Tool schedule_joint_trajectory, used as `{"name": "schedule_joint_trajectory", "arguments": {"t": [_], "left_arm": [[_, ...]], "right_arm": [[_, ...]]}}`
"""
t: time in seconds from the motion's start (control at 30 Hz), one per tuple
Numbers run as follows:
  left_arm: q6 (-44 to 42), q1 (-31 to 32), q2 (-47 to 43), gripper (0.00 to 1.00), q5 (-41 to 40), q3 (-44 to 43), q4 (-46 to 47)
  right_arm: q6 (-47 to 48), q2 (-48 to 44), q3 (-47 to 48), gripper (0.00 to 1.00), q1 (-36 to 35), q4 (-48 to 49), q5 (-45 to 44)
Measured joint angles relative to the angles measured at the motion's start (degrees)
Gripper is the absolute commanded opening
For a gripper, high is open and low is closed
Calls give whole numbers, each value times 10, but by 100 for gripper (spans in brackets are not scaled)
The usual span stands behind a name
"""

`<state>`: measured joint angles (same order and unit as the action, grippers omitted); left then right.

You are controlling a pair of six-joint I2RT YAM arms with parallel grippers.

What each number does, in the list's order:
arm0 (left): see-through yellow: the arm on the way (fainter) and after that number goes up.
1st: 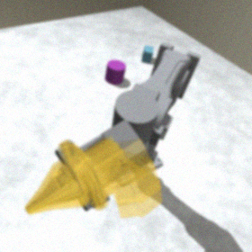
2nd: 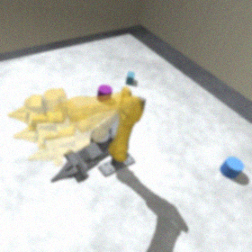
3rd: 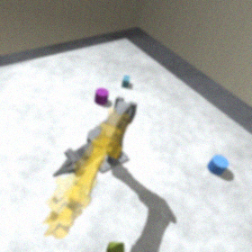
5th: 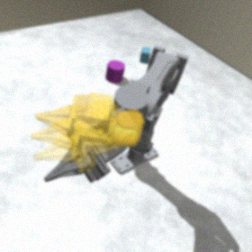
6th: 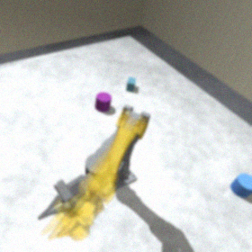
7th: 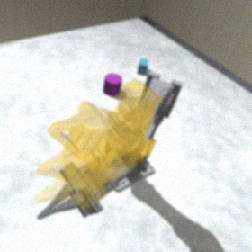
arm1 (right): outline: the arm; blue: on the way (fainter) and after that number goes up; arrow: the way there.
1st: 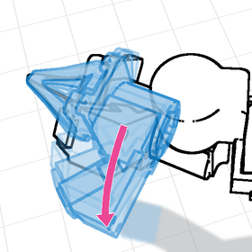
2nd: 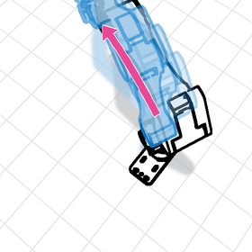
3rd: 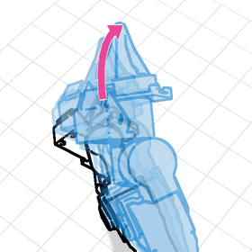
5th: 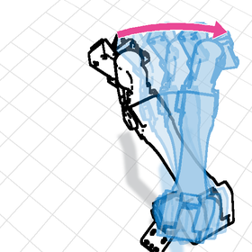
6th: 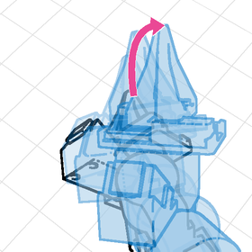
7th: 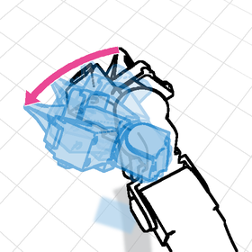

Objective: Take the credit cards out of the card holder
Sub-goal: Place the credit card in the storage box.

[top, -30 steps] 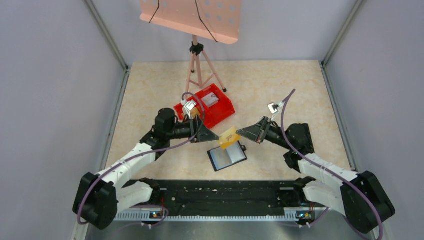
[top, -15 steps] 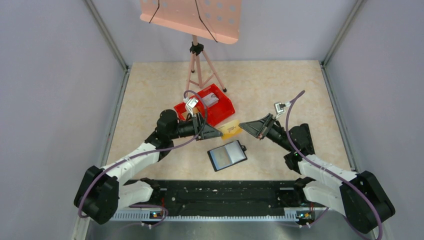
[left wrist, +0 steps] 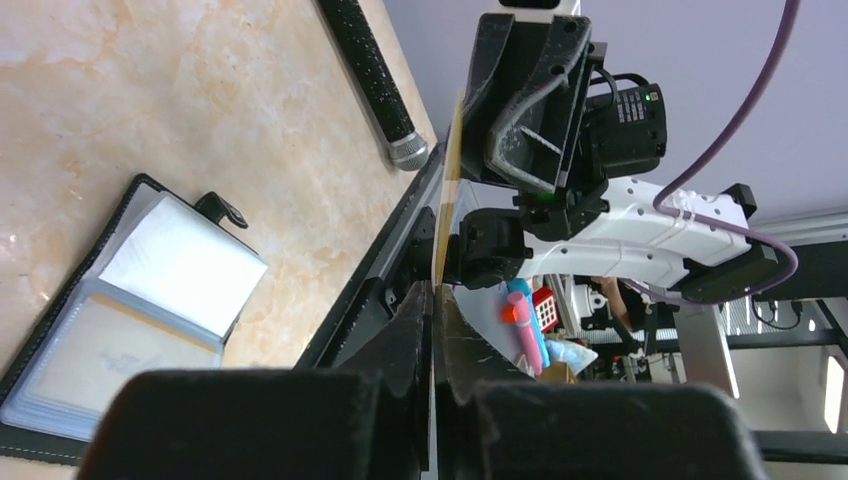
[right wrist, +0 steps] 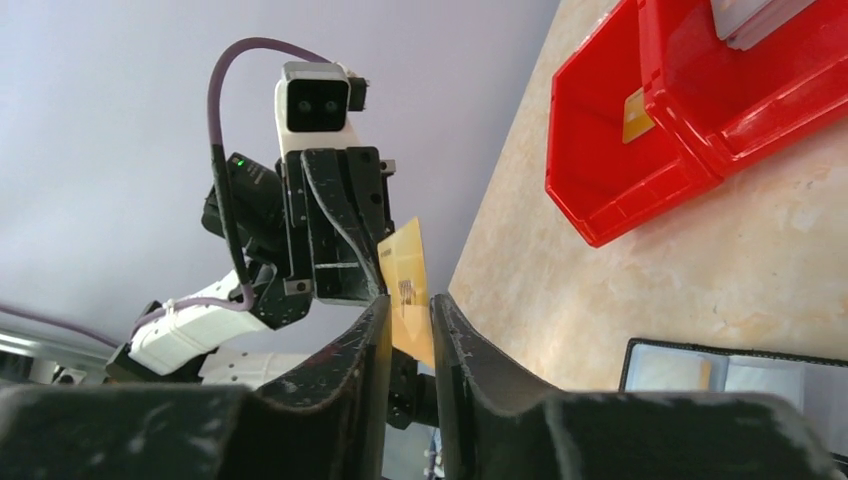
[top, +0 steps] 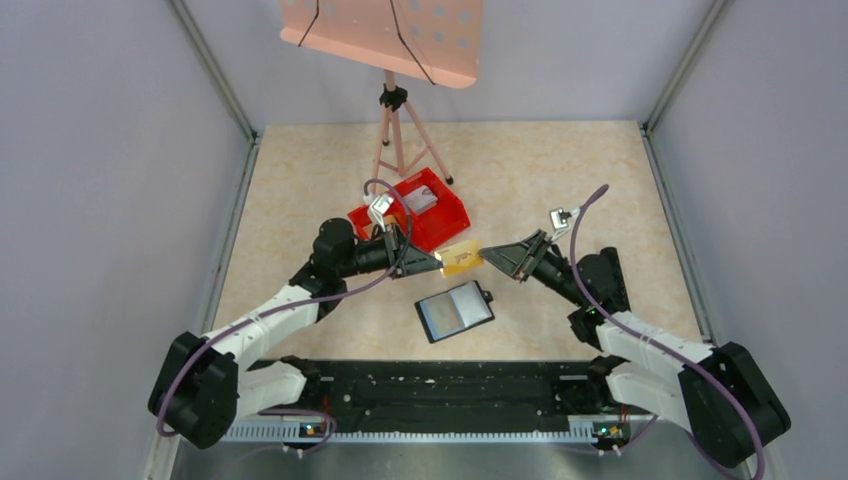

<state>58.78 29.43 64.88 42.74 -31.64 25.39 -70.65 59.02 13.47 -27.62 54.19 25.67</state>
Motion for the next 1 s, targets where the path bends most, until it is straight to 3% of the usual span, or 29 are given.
{"name": "schedule_joint_trajectory", "arguments": {"t": [0.17,0.27,0.37,0.63,1.0], "left_arm": [[-17,-32,-1,0,-7,-14,-47],[-37,-76,-15,0,-20,-29,-107],[-60,-125,-35,0,-56,-49,-179],[-109,-260,-33,0,-135,-107,-351],[-160,-288,88,0,-182,-215,-436]], "right_arm": [[29,-25,0,54,0,-53,-4],[61,-63,1,71,0,-106,-9],[97,-96,7,81,0,-162,-13],[143,-137,12,92,0,-242,-24],[156,-152,7,94,0,-282,-26]]}}
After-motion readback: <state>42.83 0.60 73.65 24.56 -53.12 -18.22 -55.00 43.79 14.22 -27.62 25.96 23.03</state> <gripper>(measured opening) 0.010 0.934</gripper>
